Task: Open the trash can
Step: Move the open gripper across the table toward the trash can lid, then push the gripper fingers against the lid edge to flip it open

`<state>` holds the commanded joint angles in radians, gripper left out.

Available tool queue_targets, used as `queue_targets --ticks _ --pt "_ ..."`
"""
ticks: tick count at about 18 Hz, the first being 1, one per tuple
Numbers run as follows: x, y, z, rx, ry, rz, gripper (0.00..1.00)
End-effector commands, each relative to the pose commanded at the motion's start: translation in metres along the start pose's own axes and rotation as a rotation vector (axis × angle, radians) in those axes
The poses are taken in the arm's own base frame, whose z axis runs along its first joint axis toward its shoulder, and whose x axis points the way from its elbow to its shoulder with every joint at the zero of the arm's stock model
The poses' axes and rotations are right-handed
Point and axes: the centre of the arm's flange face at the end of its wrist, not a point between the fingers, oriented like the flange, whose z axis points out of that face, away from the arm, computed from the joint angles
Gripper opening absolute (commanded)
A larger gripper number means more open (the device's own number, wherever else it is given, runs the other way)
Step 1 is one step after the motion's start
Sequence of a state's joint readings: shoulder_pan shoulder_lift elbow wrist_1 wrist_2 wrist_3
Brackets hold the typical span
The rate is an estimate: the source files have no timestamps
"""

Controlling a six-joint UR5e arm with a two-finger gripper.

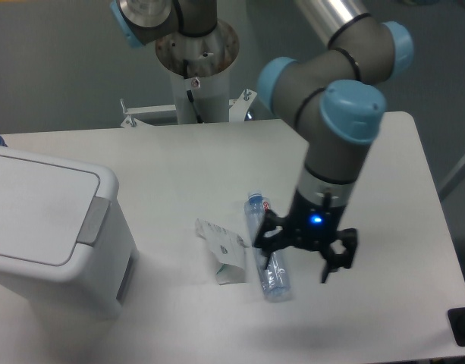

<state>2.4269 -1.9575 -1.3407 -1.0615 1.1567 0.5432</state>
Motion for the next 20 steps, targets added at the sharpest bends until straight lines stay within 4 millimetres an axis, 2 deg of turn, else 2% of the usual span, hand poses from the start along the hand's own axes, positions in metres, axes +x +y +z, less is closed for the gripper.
queue_targets --ticks 3,6,8,10,12,14,15,20 --pt "0.029 0.002 -0.018 0.051 0.072 -0.031 1.0" --pt "0.063 0.008 -0.025 0.044 0.09 -0.052 1.0" --pt "0.075 0.016 -0.033 0.041 0.091 -0.07 1.0" --pt "0.101 0.017 -0.038 0.047 0.102 -0.06 1.0" --pt "0.119 0.013 -0.042 0.052 0.112 -0.066 1.0" --pt "0.139 0.01 -0.036 0.046 0.13 -0.053 1.0" --pt "0.145 0.009 -0.032 0.04 0.138 -0.043 1.0" --pt "0.149 0.006 -0.028 0.038 0.142 -0.03 1.0"
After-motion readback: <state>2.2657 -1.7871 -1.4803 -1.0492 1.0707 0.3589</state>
